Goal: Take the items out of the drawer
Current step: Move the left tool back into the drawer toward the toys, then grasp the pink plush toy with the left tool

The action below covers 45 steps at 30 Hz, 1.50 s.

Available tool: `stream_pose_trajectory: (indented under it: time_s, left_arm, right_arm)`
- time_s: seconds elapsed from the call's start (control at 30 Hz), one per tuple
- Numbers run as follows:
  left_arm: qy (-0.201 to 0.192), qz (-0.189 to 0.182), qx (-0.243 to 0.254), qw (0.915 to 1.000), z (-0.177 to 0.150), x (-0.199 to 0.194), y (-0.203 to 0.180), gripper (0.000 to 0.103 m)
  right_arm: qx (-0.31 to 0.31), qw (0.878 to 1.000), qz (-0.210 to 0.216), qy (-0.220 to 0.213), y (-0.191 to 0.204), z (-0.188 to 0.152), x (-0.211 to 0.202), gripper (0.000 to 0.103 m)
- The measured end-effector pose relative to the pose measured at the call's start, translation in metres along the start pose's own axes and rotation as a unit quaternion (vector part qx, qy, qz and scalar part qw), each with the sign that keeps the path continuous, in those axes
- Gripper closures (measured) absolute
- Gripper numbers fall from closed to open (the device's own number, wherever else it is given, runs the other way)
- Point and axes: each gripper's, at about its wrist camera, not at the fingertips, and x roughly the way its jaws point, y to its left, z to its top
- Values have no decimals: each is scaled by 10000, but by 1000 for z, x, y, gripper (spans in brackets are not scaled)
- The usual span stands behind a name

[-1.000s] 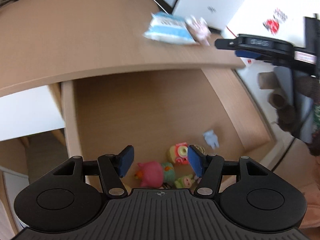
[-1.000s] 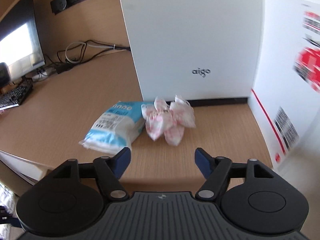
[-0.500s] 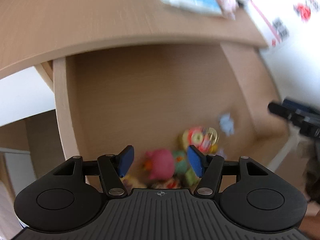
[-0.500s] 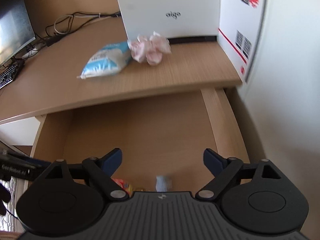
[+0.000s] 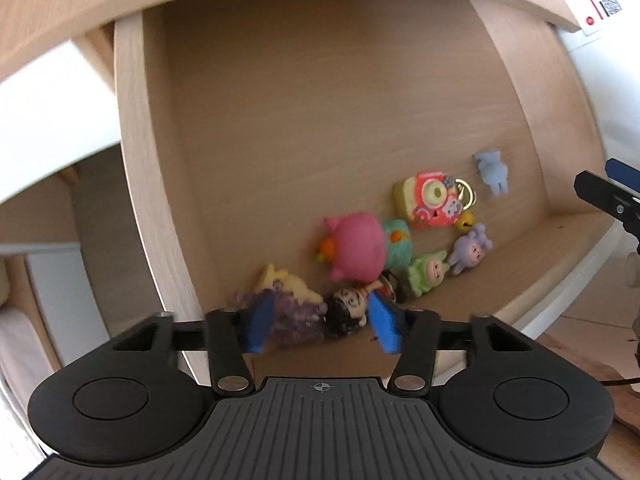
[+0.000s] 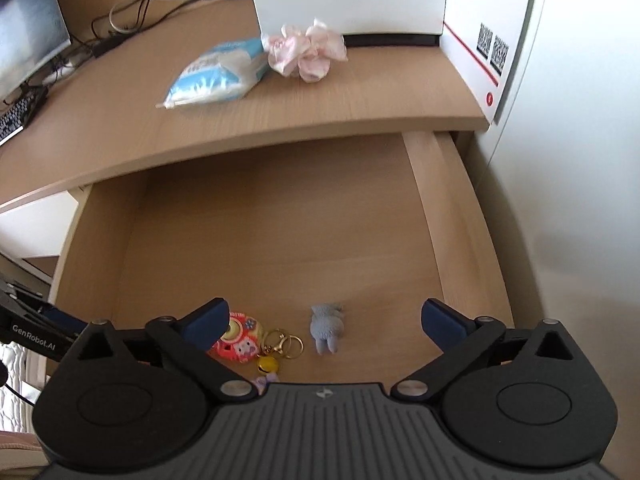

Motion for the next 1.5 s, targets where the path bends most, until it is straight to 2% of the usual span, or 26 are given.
stream_pose_trajectory:
  time_s: [0.2, 0.33, 0.4, 0.47, 0.53, 0.6, 0.67, 0.7, 0.73, 0.8, 0.87, 0.9, 0.97, 1.03, 1.13, 1.3, 1.47, 1.5]
  left_arm:
    - [135, -25, -266, 9996, 2, 10, -4, 70]
    - [537, -245, -629, 9963, 3, 35, -5, 69]
    - [649, -359, -673, 9950, 4, 45, -9, 60]
    - [663, -489, -701, 9941, 9, 53, -16, 60]
    - [622, -790, -766, 9920, 18, 58, -23, 60]
    - [491, -1259, -901, 9867, 28, 60, -29, 61]
    - [167, -1837, -1015, 9776, 38, 49, -30, 62]
    - [-43, -2025, -1005, 9741, 42, 39, -29, 62]
    - [-271, -2060, -926, 9738, 45, 28, -27, 62]
    - [-678, -1716, -595, 9810, 48, 6, -22, 62]
    - [-1014, -1110, -42, 9886, 43, -13, -19, 62]
    - [-1020, -874, 271, 9906, 40, -20, -17, 62]
    - [-756, -518, 569, 9942, 43, -30, -5, 62]
    - [-502, -257, 607, 9966, 40, -34, 1, 62]
    - [-410, 20, 517, 9978, 29, -35, 3, 62]
    - [-84, 692, 687, 9952, 7, -25, 3, 62]
    - [252, 725, 382, 9963, -2, -12, 11, 61]
    - [232, 749, 337, 9963, -1, -13, 14, 71]
  right_arm:
    - [24, 9997, 88, 216, -2, 3, 14, 0]
    - [85, 9994, 130, 323, -6, 4, 24, 0]
    - [181, 9990, 146, 369, -11, 5, 27, 0]
    - [289, 9988, 124, 386, -18, 6, 29, 0]
    - [523, 9980, -24, 364, -27, 8, 31, 0]
    - [643, 9972, -110, 363, -35, 10, 34, 0]
    - [711, 9967, -147, 372, -41, 11, 35, 0]
    - [738, 9964, -170, 370, -43, 12, 35, 0]
    - [752, 9964, -181, 357, -44, 12, 35, 0]
    - [753, 9966, -180, 295, -46, 13, 33, 0]
    - [679, 9972, -177, 250, -44, 13, 31, 0]
    - [604, 9977, -173, 239, -42, 12, 31, 0]
    - [480, 9984, -153, 246, -37, 10, 31, 0]
    - [437, 9986, -94, 282, -34, 10, 32, 0]
    - [430, 9986, 3, 315, -30, 9, 35, 0]
    - [349, 9986, 62, 381, -19, 8, 39, 0]
    - [296, 9988, 32, 397, -18, 5, 40, 0]
    - [304, 9987, 17, 402, -18, 5, 40, 0]
